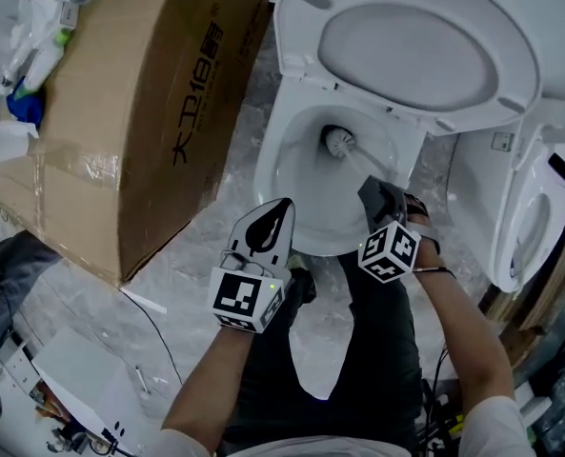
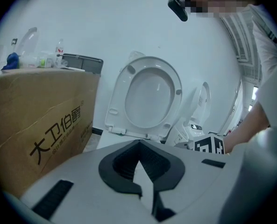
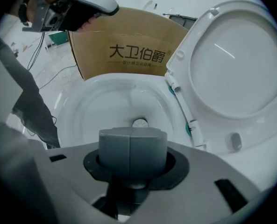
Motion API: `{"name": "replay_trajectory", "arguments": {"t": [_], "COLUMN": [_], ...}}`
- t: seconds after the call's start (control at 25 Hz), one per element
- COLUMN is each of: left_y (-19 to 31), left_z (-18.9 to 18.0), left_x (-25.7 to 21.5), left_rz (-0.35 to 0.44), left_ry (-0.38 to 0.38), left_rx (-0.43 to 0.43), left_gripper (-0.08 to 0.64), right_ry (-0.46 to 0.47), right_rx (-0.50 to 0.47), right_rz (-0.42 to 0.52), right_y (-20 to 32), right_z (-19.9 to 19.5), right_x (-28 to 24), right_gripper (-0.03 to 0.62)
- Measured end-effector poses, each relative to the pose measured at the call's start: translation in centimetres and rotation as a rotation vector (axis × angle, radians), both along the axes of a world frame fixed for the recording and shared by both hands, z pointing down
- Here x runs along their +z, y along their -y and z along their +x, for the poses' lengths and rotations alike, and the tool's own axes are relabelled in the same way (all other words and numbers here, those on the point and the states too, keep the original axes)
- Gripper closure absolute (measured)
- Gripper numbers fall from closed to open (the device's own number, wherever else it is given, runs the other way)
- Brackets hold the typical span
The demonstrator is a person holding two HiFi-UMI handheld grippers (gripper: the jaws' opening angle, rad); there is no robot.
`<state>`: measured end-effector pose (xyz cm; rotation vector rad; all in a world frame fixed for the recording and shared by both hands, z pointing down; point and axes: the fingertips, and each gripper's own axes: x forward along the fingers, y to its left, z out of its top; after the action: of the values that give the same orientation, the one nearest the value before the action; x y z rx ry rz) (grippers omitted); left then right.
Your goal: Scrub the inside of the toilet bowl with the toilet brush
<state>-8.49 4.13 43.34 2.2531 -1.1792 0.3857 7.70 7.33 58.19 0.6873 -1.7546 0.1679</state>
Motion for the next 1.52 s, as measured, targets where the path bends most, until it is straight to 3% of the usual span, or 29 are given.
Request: {"name": "replay_trajectory", "arguments": {"t": [0.52, 0.96, 1.24, 1.52], "left_y": [-4.4, -7.9, -9.4, -11.3], "left_z": [3.0, 4.0, 4.1, 4.1], "left_x": [-14.4, -27.3, -34.9, -39.7], "left_rz": [-0.012, 0.005, 0.088, 0.124], "left_ry": [-0.037, -0.041, -0.063, -0.085], "left_rx": [0.090, 0.153, 0.194, 0.198], "left_gripper": [0.554, 0.554, 0.554, 0.554], "right_ry": [0.234, 0.440, 0.536, 0.665], "right_rx": [0.236, 0.420, 0.460, 0.505], "right_rz": [-0.082, -0.025, 0.074, 0.115], "right_y": [-7.0, -9.7, -10.9, -13.0], "right_z": [0.2, 1.8, 2.6, 2.8], "right_x": [-16.8, -34.0, -43.4, -50.2], "right_gripper": [0.436, 0.436, 0.436, 0.436]}}
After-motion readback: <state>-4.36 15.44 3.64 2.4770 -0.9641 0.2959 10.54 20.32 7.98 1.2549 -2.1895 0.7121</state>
